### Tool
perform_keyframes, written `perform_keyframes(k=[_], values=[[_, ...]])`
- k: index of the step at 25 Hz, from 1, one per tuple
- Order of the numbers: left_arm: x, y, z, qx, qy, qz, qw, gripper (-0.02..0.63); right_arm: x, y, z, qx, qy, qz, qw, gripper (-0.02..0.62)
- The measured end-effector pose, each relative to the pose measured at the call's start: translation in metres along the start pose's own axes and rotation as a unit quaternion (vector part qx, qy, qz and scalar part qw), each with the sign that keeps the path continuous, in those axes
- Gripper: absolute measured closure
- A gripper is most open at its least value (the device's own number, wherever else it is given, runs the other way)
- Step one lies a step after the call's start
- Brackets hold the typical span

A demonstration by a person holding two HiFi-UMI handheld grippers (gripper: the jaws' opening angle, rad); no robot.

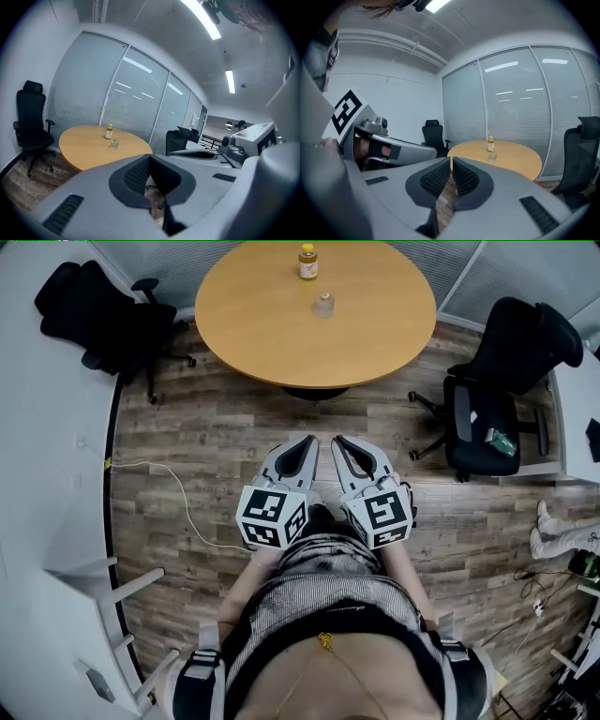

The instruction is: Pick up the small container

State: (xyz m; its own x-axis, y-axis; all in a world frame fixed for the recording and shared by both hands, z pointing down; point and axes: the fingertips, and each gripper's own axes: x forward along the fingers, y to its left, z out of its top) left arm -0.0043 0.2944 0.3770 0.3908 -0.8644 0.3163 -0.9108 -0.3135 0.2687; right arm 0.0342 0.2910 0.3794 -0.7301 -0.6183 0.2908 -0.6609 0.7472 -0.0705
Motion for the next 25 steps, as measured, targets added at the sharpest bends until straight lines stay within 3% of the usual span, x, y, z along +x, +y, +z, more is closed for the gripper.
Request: perform_keyframes(k=[15,25], values=[[0.002,0.027,-0.008,-0.007,0.02,0.003,0.9998,0.586,0.015,0.004,-0.012,0.011,0.018,-0.012,1.0,0.568],[0.024,0.048,0.006,-0.015,0.013,0.025,0.9995,0.586,0.047,-0.01,0.0,0.008,0.015,0.013,1.0,0.568]])
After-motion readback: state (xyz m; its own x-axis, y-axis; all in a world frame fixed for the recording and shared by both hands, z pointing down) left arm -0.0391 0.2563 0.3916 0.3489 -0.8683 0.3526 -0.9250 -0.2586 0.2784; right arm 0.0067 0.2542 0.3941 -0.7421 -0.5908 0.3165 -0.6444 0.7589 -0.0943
